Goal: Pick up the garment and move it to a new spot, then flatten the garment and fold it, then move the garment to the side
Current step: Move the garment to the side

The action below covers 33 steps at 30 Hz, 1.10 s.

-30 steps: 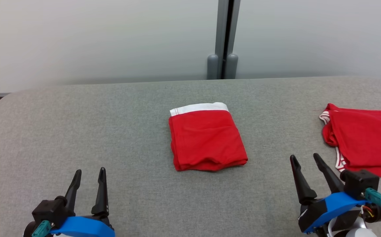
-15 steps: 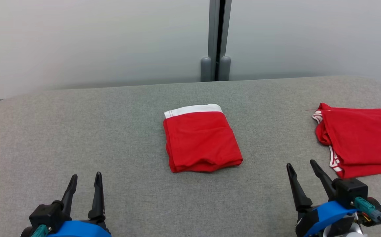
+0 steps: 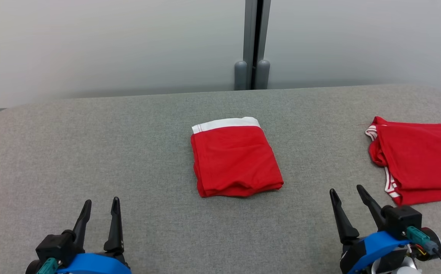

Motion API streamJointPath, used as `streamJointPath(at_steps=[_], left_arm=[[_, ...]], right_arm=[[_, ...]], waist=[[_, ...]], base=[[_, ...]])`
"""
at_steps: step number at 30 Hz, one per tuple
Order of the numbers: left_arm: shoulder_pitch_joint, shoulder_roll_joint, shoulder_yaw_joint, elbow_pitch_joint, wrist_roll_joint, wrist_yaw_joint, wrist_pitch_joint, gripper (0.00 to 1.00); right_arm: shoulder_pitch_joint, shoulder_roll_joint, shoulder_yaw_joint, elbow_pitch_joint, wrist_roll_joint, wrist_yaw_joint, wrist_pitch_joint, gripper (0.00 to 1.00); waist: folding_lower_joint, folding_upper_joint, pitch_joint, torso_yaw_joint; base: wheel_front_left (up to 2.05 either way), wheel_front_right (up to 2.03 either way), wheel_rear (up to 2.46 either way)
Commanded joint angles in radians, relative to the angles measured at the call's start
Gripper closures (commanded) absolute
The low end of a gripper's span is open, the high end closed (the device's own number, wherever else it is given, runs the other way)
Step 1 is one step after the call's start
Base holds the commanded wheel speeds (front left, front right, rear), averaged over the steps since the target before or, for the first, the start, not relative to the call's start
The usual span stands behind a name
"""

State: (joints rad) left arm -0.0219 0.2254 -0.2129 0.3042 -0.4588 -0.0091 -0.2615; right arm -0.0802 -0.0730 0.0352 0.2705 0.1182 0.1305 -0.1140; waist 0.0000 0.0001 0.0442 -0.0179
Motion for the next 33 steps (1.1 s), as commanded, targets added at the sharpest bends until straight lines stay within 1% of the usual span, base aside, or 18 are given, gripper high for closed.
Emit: streamJointPath(at_steps=[1, 3, 6, 8, 10, 14, 17, 21, 24, 27, 28, 29, 33], left_arm=[[-0.011, 0.002, -0.005, -0.004, -0.001, 0.001, -0.003, 0.00], [-0.016, 0.002, -0.008, -0.006, 0.001, 0.000, -0.003, 0.00], [-0.023, 0.003, -0.010, -0.014, 0.003, 0.001, -0.003, 0.00], [-0.029, 0.006, -0.010, -0.023, 0.007, 0.001, -0.003, 0.00], [-0.037, 0.007, -0.012, -0.035, 0.011, 0.002, -0.003, 0.00], [-0.059, 0.005, -0.017, -0.052, 0.016, -0.003, -0.003, 0.00], [-0.078, 0.000, -0.027, -0.058, 0.021, -0.013, -0.004, 0.00], [-0.114, -0.020, -0.046, -0.043, 0.028, -0.025, -0.004, 0.00], [-0.135, -0.031, -0.058, -0.033, 0.033, -0.035, -0.004, 0.00], [-0.142, -0.036, -0.059, -0.028, 0.037, -0.040, -0.004, 0.00], [-0.155, -0.036, -0.058, -0.018, 0.037, -0.051, -0.004, 0.00], [-0.160, -0.036, -0.057, -0.014, 0.039, -0.054, -0.004, 0.00], [-0.179, -0.047, -0.057, -0.001, 0.052, -0.068, -0.004, 0.00]], right_arm=[[-0.017, 0.001, -0.006, 0.002, 0.008, 0.001, 0.004, 0.00], [-0.021, 0.005, -0.010, 0.003, 0.011, 0.001, 0.013, 0.00], [-0.050, 0.005, 0.018, -0.007, 0.016, 0.001, 0.032, 0.00], [-0.090, 0.000, 0.028, -0.012, 0.019, 0.001, 0.054, 0.00], [-0.144, 0.004, 0.038, -0.007, 0.033, 0.001, 0.099, 0.00], [-0.274, 0.010, 0.041, 0.056, 0.044, 0.001, 0.275, 0.00], [-0.373, 0.016, 0.015, 0.145, 0.030, 0.001, 0.435, 0.00], [-0.473, 0.020, -0.078, 0.266, 0.004, 0.001, 0.568, 0.00], [-0.525, 0.021, -0.159, 0.345, -0.037, 0.001, 0.615, 0.00], [-0.554, 0.022, -0.192, 0.393, -0.062, 0.001, 0.633, 0.00], [-0.580, 0.022, -0.214, 0.437, -0.073, 0.001, 0.642, 0.00], [-0.592, 0.021, -0.223, 0.460, -0.069, 0.001, 0.640, 0.00], [-0.614, 0.022, -0.251, 0.549, -0.109, 0.001, 0.639, 0.00]], waist=[[0.0000, -0.0001, 0.001, 0.003], [0.0000, -0.0001, 0.002, 0.009], [0.0000, -0.0001, 0.009, 0.023], [0.0000, -0.0001, 0.018, 0.035], [0.0000, -0.0001, 0.031, 0.052], [0.0000, -0.0001, 0.067, 0.097], [0.0000, -0.0001, 0.097, 0.139], [0.0000, -0.0001, 0.132, 0.213], [0.0000, -0.0001, 0.157, 0.258], [0.0000, -0.0001, 0.172, 0.280], [0.0000, -0.0001, 0.190, 0.294], [0.0000, -0.0001, 0.195, 0.298], [0.0000, -0.0001, 0.210, 0.307]], base=[[0.00, 0.00, 0.00], [0.00, 0.00, 0.00], [0.00, 0.00, 0.00], [0.00, 0.00, 0.00], [0.00, 0.00, 0.00], [0.00, 0.00, 0.00], [0.00, 0.00, 0.00], [0.00, 0.00, 0.00], [0.00, 0.00, 0.00], [0.00, 0.00, 0.00], [0.00, 0.00, 0.00], [0.00, 0.00, 0.00], [0.00, 0.00, 0.00]])
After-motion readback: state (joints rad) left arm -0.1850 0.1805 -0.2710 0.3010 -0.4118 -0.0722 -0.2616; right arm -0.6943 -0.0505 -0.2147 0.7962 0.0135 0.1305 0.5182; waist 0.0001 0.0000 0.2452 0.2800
